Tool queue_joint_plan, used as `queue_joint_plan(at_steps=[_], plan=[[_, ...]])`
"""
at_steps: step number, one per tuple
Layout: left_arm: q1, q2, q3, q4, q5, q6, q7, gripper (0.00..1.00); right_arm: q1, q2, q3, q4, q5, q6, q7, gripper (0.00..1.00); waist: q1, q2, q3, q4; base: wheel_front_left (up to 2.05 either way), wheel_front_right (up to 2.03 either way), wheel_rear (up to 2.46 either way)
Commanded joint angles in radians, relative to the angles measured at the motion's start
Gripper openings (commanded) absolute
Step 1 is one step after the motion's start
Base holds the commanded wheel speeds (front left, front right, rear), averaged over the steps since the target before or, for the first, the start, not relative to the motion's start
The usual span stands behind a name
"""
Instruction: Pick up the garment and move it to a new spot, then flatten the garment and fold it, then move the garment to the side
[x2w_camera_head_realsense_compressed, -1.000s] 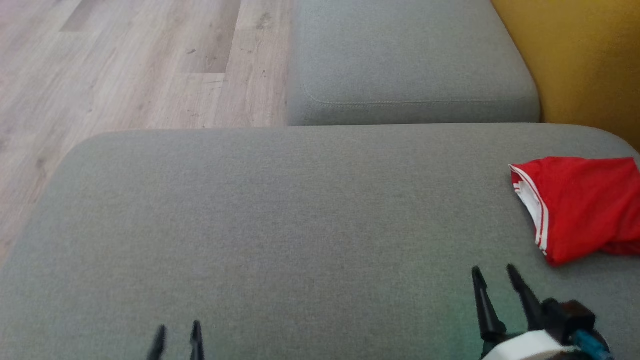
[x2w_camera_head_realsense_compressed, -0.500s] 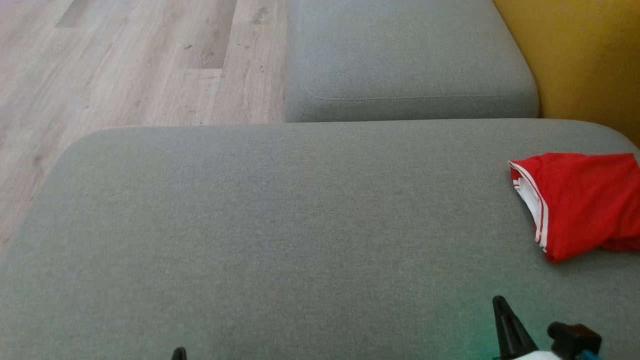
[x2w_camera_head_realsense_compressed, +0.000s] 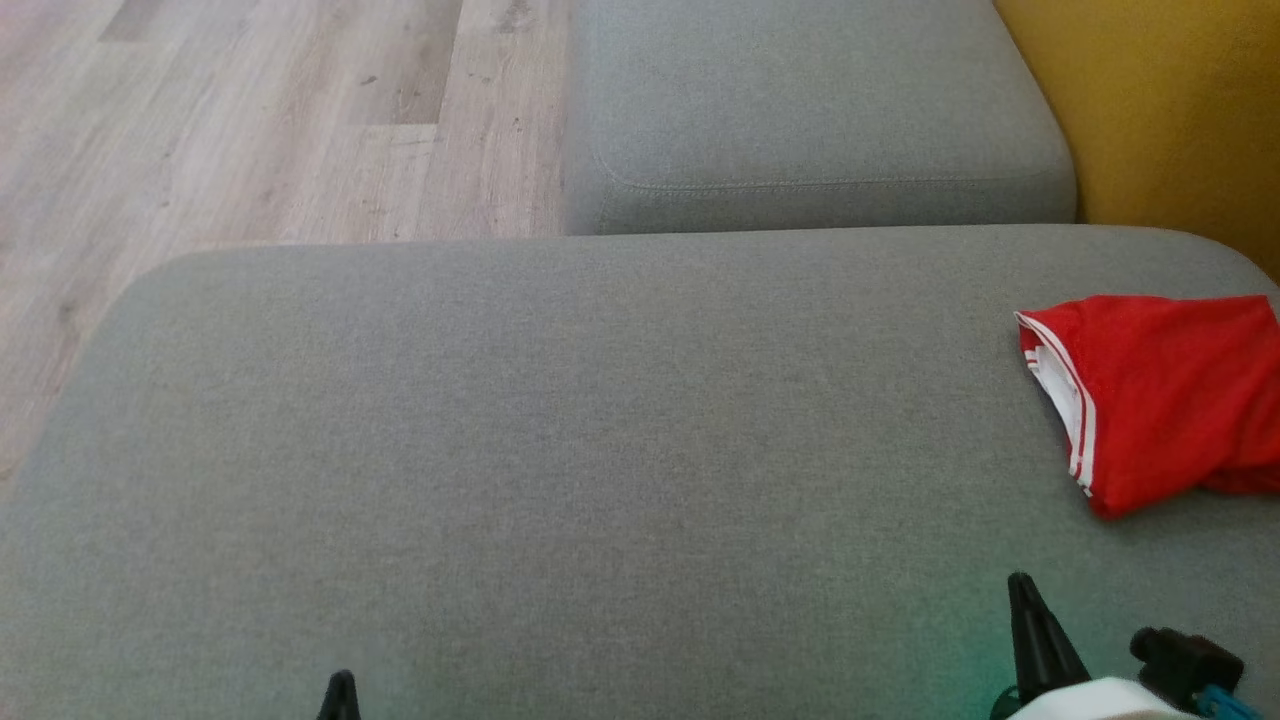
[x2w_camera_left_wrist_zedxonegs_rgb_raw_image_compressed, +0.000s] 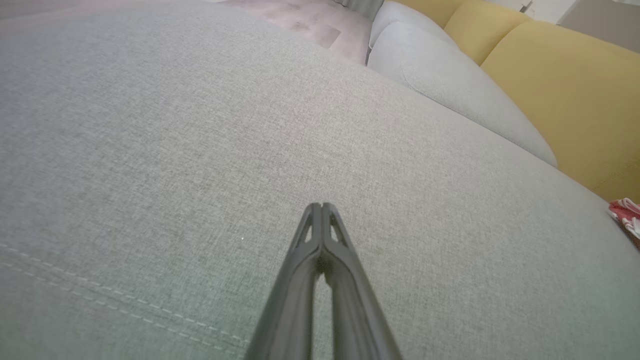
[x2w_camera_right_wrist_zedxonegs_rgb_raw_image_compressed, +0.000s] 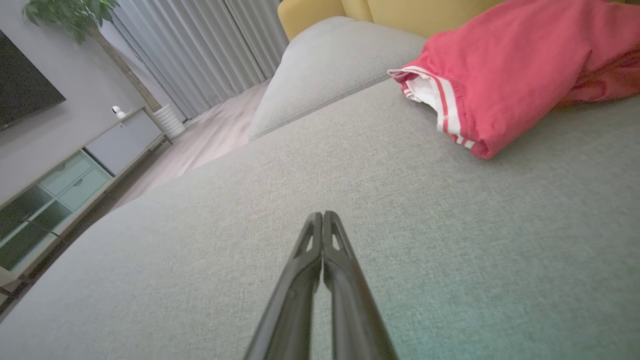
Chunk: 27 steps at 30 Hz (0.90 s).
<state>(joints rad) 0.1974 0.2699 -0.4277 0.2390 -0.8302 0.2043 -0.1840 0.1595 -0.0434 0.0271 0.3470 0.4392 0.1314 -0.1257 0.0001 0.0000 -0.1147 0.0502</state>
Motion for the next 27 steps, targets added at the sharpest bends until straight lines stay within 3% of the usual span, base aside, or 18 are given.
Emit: queue_joint_plan(at_steps=[1, 27], plan=[[-0.059, 0.0, 0.035, -0.024, -0.021, -0.01, 0.009, 0.0, -0.061, -0.002, -0.004, -0.039, 0.035, 0.0, 0.004, 0.0, 0.0, 0.0, 0.002, -0.001, 0.0, 0.0, 0.0], [-0.124, -0.055, 0.166, -0.017, -0.223, -0.096, 0.083, 0.0, -0.116, -0.003, -0.04, -0.056, 0.334, 0.0, 0.066, 0.0, 0.0, 0.0, 0.033, -0.014, 0.0, 0.0, 0.0]])
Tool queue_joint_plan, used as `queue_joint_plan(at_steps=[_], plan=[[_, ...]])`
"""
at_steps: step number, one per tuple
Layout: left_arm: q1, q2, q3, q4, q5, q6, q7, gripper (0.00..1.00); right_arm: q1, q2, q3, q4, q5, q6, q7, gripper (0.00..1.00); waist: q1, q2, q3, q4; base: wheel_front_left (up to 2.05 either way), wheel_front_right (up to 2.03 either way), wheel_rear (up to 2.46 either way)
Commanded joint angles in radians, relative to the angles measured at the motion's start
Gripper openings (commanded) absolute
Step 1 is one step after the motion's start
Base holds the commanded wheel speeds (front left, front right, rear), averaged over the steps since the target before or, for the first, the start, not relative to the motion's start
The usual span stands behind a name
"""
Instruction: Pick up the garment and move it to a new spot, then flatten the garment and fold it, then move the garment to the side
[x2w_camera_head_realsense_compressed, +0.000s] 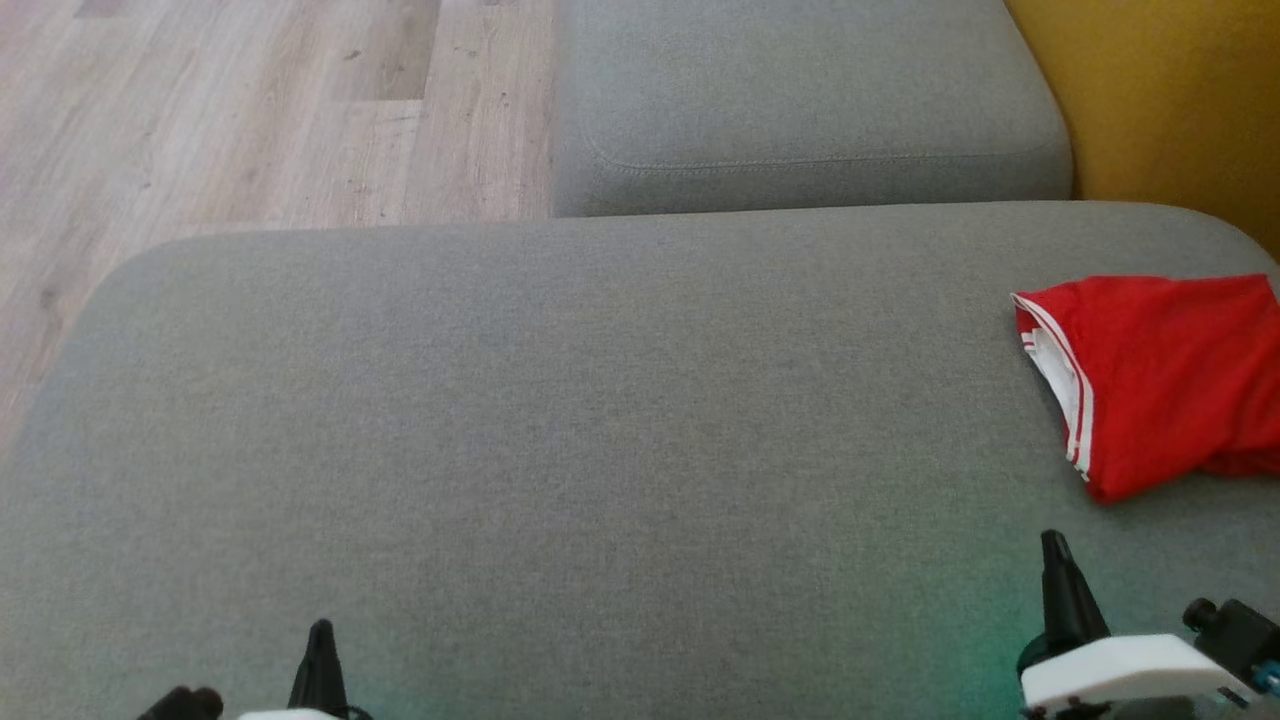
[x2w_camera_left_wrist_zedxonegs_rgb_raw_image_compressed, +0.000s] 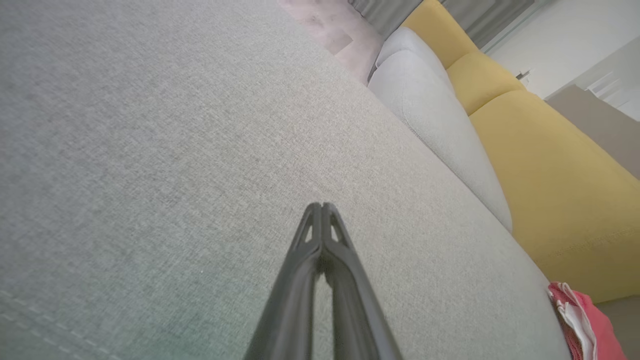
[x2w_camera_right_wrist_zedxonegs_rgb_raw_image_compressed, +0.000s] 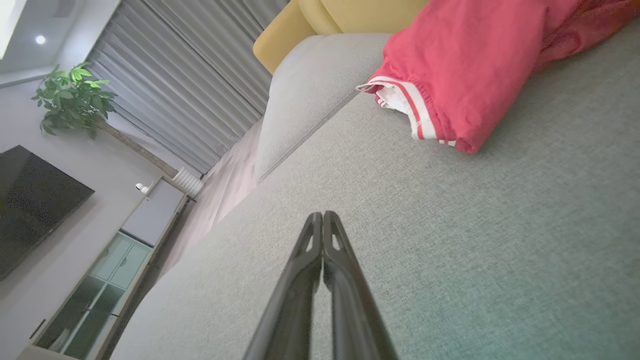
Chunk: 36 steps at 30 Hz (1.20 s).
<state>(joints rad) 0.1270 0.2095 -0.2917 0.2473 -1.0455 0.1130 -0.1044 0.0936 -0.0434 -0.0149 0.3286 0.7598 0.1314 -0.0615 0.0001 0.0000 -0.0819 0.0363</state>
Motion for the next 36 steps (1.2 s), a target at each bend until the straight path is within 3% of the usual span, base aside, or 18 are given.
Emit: queue_joint_plan(at_steps=[1, 36], plan=[[-0.056, 0.003, 0.035, -0.025, -0.016, -0.008, 0.006, 0.0, -0.052, -0.003, 0.001, -0.038, 0.025, 0.0, 0.004, 0.0, -0.0001, 0.0, 0.001, 0.0, 0.0, 0.0, 0.0], [-0.141, -0.072, 0.208, -0.014, -0.278, -0.12, 0.104, 0.0, -0.123, -0.005, -0.047, -0.06, 0.416, -0.001, 0.085, 0.0, -0.0001, 0.0, 0.041, -0.017, 0.0, 0.0, 0.0]])
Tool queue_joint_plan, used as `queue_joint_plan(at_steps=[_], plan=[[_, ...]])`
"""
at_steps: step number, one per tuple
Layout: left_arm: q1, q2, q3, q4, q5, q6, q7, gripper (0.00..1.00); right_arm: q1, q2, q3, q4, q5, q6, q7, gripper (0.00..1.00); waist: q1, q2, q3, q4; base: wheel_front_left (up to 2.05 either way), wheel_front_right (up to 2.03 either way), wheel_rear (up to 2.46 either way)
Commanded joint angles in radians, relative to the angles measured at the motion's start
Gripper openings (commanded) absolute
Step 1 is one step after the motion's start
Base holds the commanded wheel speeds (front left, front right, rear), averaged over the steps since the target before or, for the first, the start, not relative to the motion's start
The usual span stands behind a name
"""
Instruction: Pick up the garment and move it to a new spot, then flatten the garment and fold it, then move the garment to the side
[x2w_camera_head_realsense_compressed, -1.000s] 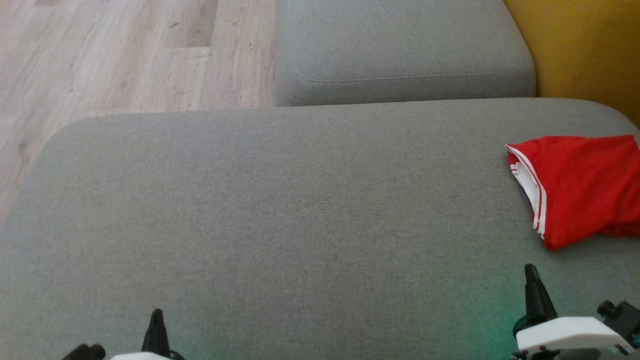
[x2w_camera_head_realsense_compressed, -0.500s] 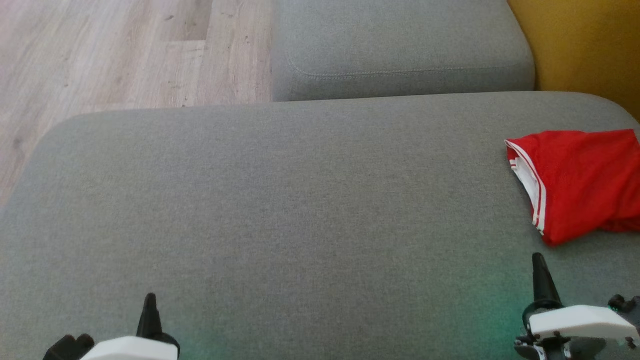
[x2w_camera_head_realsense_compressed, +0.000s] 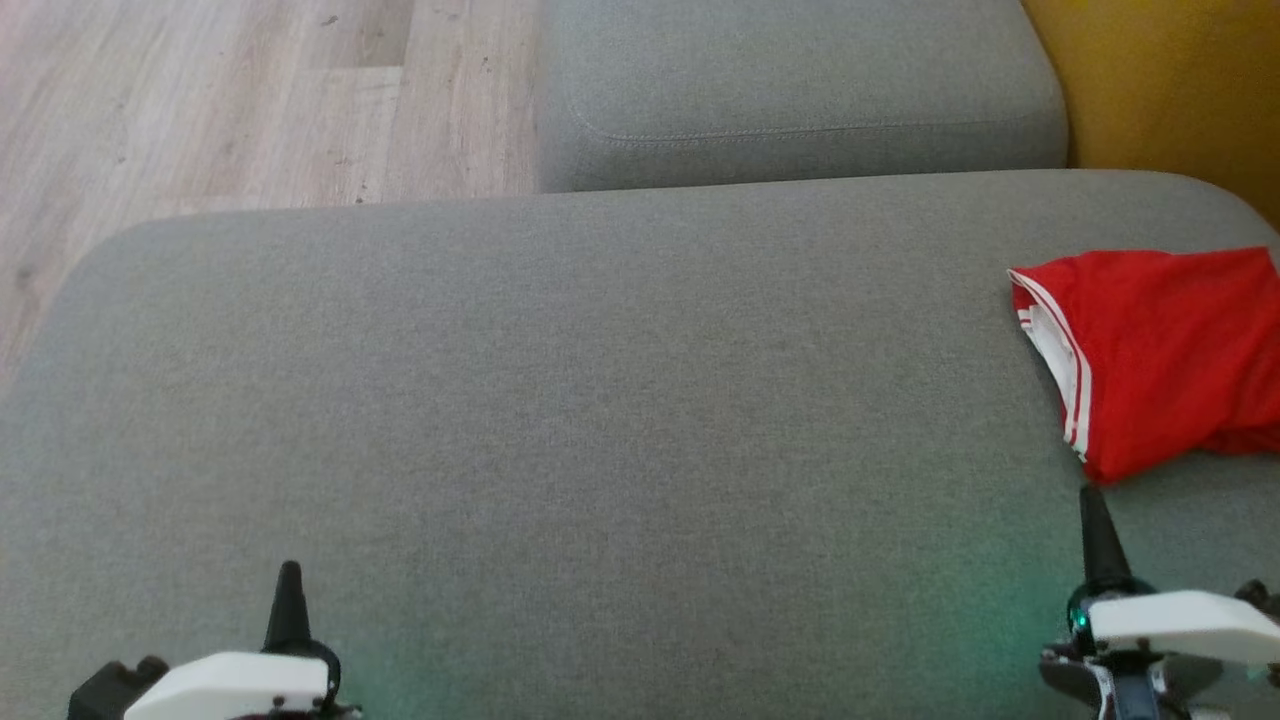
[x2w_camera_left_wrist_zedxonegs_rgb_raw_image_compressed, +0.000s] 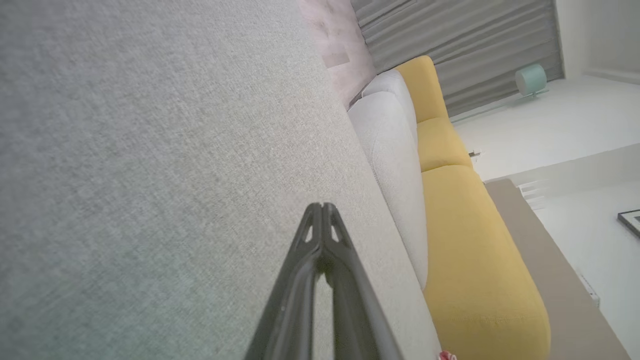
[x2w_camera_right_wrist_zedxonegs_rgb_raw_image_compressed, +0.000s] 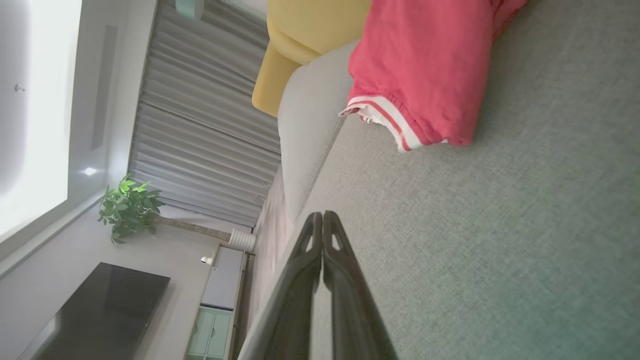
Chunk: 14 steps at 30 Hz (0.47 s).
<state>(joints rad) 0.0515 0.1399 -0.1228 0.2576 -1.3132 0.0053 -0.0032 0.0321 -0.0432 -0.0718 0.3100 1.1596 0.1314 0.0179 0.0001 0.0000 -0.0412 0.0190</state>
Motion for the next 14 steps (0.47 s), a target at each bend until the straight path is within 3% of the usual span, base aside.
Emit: queue_joint_plan(at_steps=[1, 14], plan=[[-0.068, -0.004, 0.044, -0.024, -0.018, -0.016, 0.006, 0.0, -0.063, -0.005, 0.009, -0.042, 0.028, -0.001, 0.008, 0.0, -0.0001, 0.0, 0.001, -0.001, 0.0, 0.0, 0.0], [-0.1, -0.033, 0.11, -0.02, -0.118, -0.058, 0.043, 0.0, -0.091, -0.006, -0.009, -0.05, 0.177, -0.001, 0.039, 0.0, -0.0001, 0.0, 0.017, -0.007, 0.0, 0.0, 0.0]])
